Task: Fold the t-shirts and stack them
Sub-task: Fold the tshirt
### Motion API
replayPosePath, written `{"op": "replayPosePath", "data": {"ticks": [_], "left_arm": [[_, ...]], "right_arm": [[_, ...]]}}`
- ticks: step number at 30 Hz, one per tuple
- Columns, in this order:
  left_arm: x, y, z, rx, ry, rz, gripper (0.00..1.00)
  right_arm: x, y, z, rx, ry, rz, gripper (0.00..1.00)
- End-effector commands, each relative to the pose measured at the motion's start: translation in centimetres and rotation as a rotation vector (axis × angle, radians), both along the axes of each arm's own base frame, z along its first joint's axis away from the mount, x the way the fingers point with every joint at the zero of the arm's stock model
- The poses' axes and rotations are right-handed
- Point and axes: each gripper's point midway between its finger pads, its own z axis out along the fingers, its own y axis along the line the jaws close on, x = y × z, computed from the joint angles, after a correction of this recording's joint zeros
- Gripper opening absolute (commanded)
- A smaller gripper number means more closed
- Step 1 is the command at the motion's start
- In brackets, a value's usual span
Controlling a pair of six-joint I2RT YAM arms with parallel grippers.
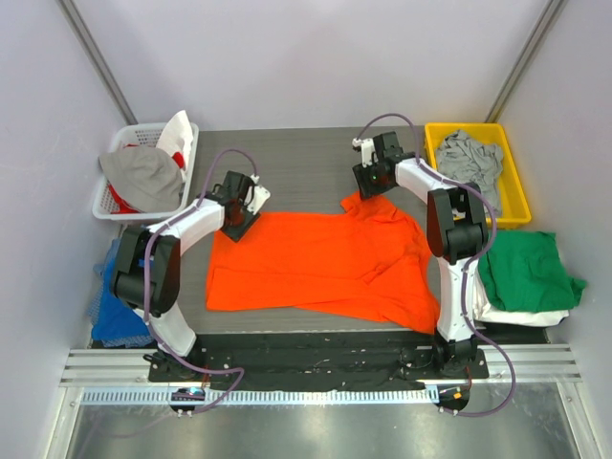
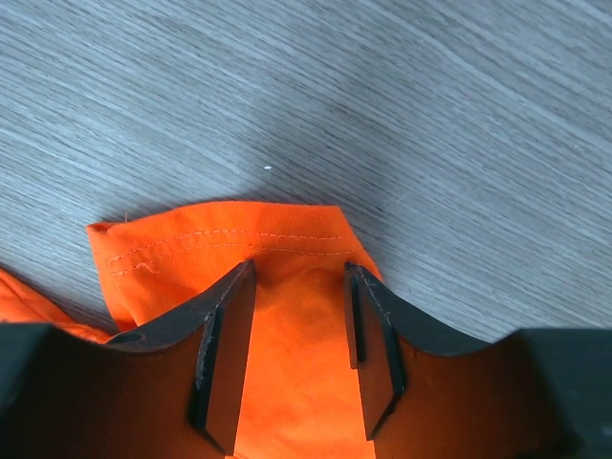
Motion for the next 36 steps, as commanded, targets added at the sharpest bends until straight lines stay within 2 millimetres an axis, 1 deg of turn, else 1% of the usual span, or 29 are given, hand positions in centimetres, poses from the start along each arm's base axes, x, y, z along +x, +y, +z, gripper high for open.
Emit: {"op": "replayPosePath", "data": {"ticks": [1,3,7,10,14,19,22,27,30,32,33,35,36], "left_arm": [[1.6,0.1,0.9,-0.013,-0.052,0.001,0.46],[1.6,0.1,1.0,-0.015,-0.055,0.002,0.46],[1.6,0.2,0.9,-0.017,-0.053,0.004,0.46],[1.6,0.2,0.9,-0.019,-0.05,0.002,0.46],[1.6,0.2,0.8,-0.017,-0.052,0.002,0.46],[1.5,0.5,0.5,-0.009,-0.044,0.004,0.45],[1.4,0.6,0.3,-0.006,-0.04,0.006,0.45],[1.5,0.9,0.3,-0.001,-0.043,0.011,0.45],[1.6,1.1,0.4,0.001,-0.046,0.013,0.45],[1.6,1.3,0.2,0.004,-0.042,0.018,0.45],[1.6,1.4,0.2,0.006,-0.042,0.017,0.45],[1.6,1.7,0.1,0.012,-0.042,0.02,0.45],[1.7,1.9,0.0,0.012,-0.042,0.024,0.45]], "right_arm": [[1.7,0.5,1.4,0.027,-0.063,0.021,0.49],[1.7,0.6,1.7,0.031,-0.067,0.023,0.5],[2.2,0.7,2.9,0.035,-0.095,0.029,0.57],[2.7,0.7,3.5,0.028,-0.112,0.029,0.6],[3.0,0.5,3.7,0.013,-0.124,0.033,0.61],[3.1,0.2,2.9,-0.007,-0.117,0.037,0.61],[3.2,0.2,2.2,-0.014,-0.108,0.041,0.6],[3.5,0.4,1.6,-0.008,-0.098,0.039,0.58],[3.6,0.4,1.3,-0.008,-0.095,0.038,0.54],[3.7,0.5,1.2,-0.006,-0.094,0.036,0.49],[3.7,0.6,1.2,-0.003,-0.093,0.038,0.43],[3.7,0.6,1.3,0.0,-0.092,0.035,0.36],[3.6,0.5,1.3,-0.001,-0.09,0.033,0.31]]}}
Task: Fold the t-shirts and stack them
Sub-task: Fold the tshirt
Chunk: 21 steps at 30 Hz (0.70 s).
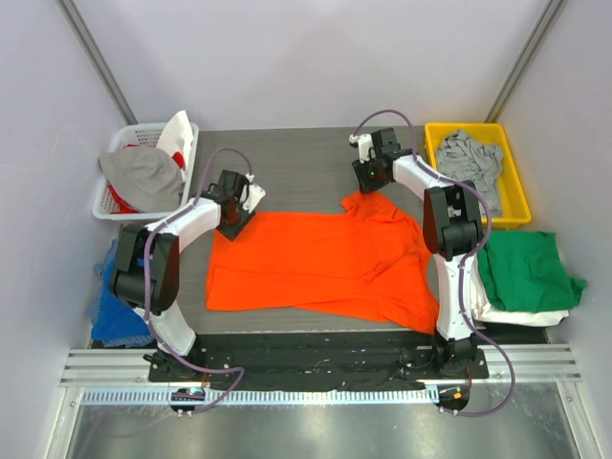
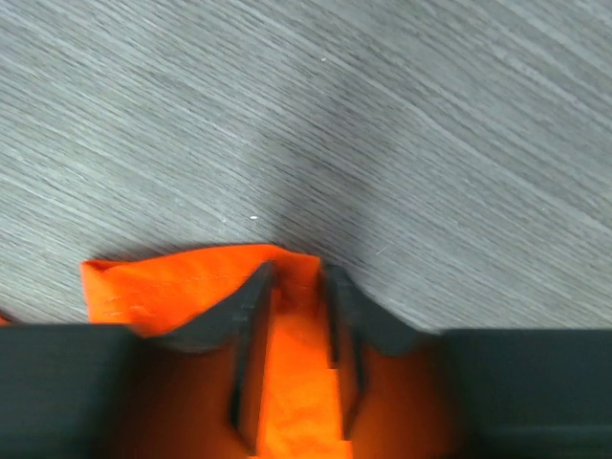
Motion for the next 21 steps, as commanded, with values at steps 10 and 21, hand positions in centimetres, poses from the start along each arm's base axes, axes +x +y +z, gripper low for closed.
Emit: {"op": "replayPosePath", "data": {"ticks": [10,21], "left_arm": [[2.9,1.6,0.3,-0.049,-0.046,0.024,0.45],[6.7,0.7,1.3,-0.16,-0.031,0.035,0.45]], "right_arm": [[0.2,-0.4,0.8,-0.009,-0.028,-0.002,0.01],[-1.4,-0.7,-0.2,-0.024,0.006,0.016,0.01]]}}
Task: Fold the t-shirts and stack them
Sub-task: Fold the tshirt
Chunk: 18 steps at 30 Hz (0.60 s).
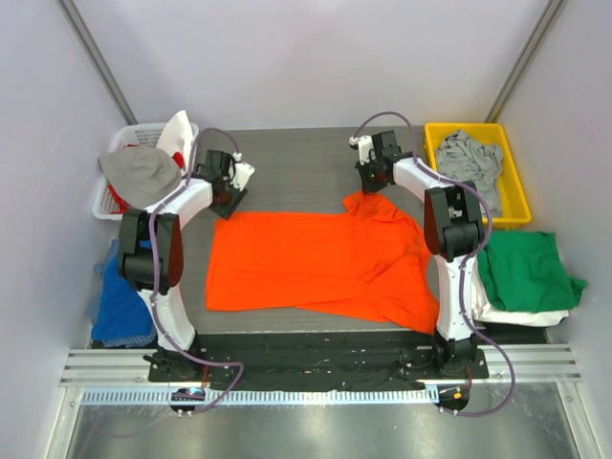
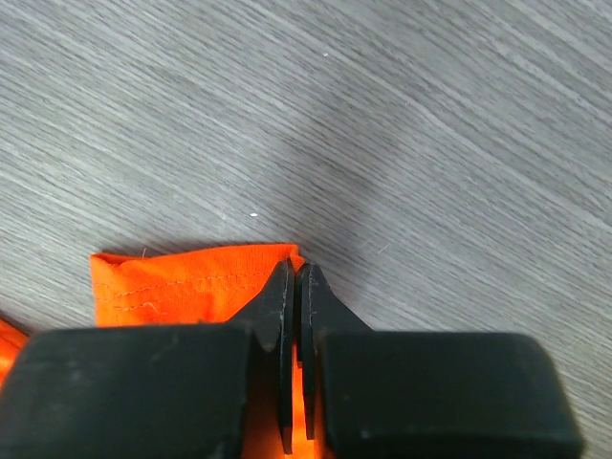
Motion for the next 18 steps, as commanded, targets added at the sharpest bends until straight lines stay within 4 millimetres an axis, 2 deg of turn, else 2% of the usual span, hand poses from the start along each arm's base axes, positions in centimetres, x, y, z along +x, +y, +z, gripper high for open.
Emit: {"op": "replayPosePath", "data": {"ticks": [1,3,5,11,18], "left_arm": [[2.0,-1.2,1.1,-0.075,-0.012,-0.015,0.45],[2.4,-1.7,1.2,-0.099,-0.006,-0.023,0.45],[2.3,-1.8,0.5,-0.11,0.019,-0.021,0.45],[1.8,-2.1,0.1,-0.144,0.049,-0.029,0.44],[1.8,-1.5,-0.4,-0.153,0.063,-0.019,0.44]], "right_arm": [[-1.2,-0.7,0.4,-0.022,0.015,0.01,0.01],[-1.5,-0.8,0.1,-0.024,0.023,0.009,0.01],[-1.7,-0.8,0.1,-0.026,0.024,0.016,0.01],[-1.9,-1.0,-0.1,-0.036,0.025,0.021,0.01],[-2.1,-0.7,-0.4,-0.021,0.037,0.021,0.01]]}}
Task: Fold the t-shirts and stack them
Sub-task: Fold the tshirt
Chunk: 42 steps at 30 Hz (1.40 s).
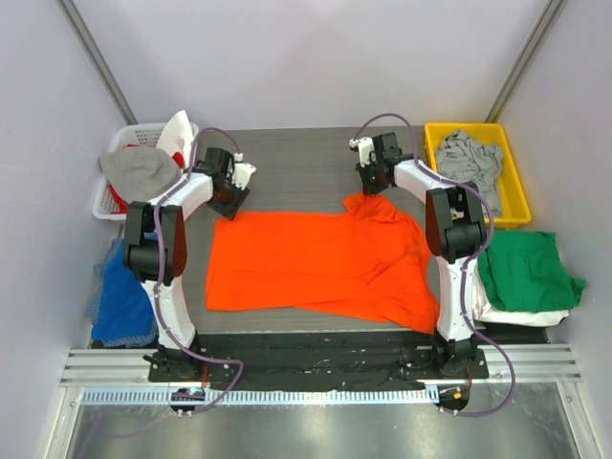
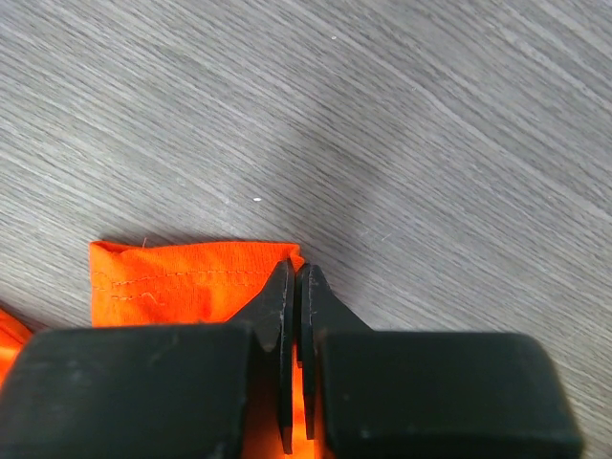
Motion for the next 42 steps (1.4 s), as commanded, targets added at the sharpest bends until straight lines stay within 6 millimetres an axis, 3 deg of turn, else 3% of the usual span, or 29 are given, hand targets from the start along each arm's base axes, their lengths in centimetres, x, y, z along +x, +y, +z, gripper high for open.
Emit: {"op": "replayPosePath", "data": {"ticks": [1,11,16,23,26,30,34,42], "left_arm": [[0.6,0.1,0.5,-0.037,-0.004,0.014,0.44],[1.5,0.3,-0.6,-0.048,0.03,0.015,0.42],[1.3,0.1,-1.3,-0.065,0.077,0.008,0.29],[0.2,0.1,-2.5,-0.07,0.126,-0.006,0.25],[0.0,0.2,-2.5,-0.068,0.134,-0.007,0.13],[0.2,0.3,-1.5,-0.065,0.111,-0.001,0.0],[0.5,0.2,-0.5,-0.071,0.09,0.011,0.0],[0.6,0.2,2.5,-0.078,0.049,0.025,0.0]], "right_arm": [[-1.7,-0.4,-0.4,-0.01,0.052,0.001,0.01],[-2.1,-0.7,-0.4,-0.018,0.051,0.006,0.01],[-2.3,-0.8,-0.4,-0.021,0.052,0.005,0.01],[-2.5,-0.8,-0.3,-0.024,0.051,0.01,0.01],[-2.4,-0.9,-0.2,-0.023,0.048,0.005,0.01],[-2.7,-0.8,-0.2,-0.019,0.054,0.006,0.01],[-3.1,-0.9,-0.1,-0.023,0.058,0.007,0.01],[-4.6,-1.5,4.1,-0.021,0.004,0.009,0.01]]}}
